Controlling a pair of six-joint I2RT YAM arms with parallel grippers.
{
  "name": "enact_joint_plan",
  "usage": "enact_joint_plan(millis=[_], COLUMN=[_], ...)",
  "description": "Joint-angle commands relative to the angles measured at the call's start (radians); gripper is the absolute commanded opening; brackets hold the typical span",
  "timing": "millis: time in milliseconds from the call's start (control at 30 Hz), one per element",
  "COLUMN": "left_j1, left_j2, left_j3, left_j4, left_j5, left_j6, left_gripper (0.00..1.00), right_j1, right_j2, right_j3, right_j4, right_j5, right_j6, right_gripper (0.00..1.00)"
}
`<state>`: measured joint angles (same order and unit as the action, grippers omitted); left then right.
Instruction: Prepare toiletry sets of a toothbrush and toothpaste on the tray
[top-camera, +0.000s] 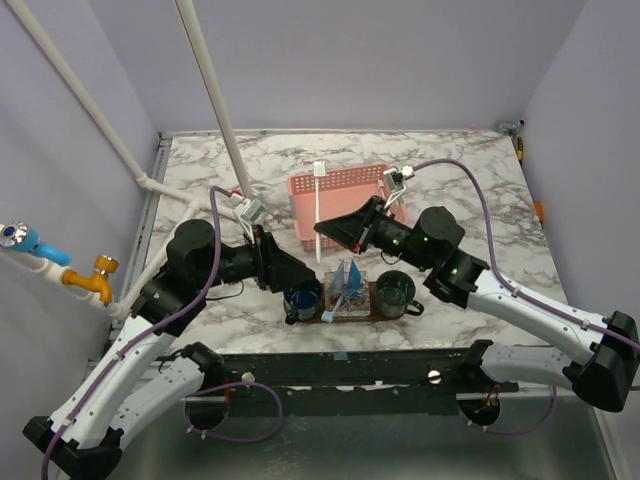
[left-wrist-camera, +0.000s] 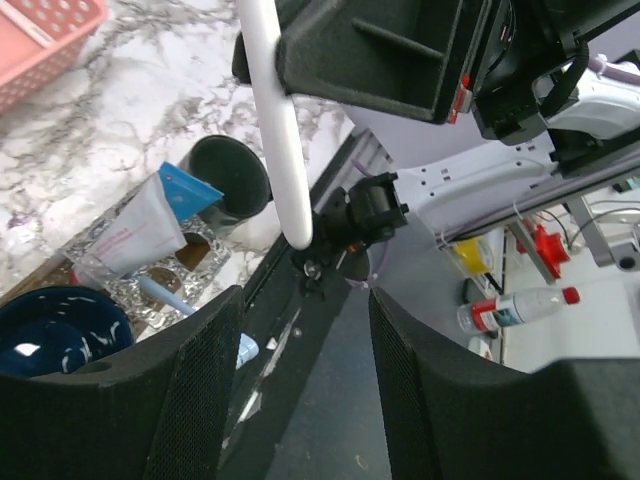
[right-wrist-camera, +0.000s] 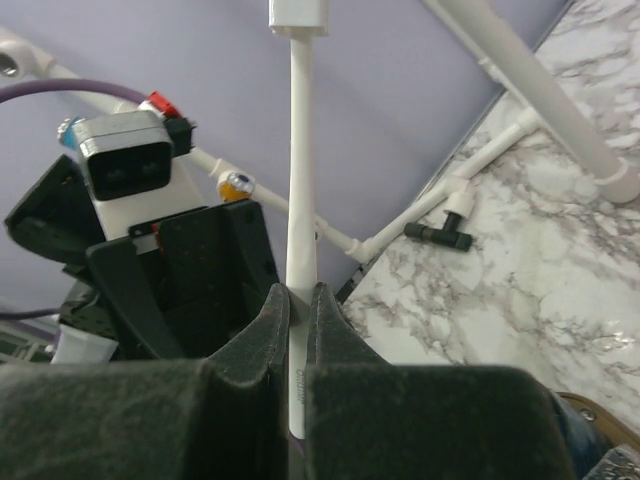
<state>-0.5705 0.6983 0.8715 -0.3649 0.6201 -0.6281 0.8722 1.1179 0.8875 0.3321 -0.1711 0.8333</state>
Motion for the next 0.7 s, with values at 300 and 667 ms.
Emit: enact_joint_plan(millis=[300,667], left_j1=[0.005,0.005], left_j2=[-0.024,-0.064], left_j3=[-0.1,-0.155], left_j4=[0.261,0.359], left_j5=[0.233,0.286], left_j6=[-0.174,-0.247], left_gripper=[0.54,0.44], right_j1=[0.141,0.181], right_j2=[0.016,0.019], right_j3=[-0.046,-0.085], right_j4=[0.215,0.273], right_j5=[-0.01,0.018], right_j6=[0.059,0.063], right_gripper=[0.01,0.01])
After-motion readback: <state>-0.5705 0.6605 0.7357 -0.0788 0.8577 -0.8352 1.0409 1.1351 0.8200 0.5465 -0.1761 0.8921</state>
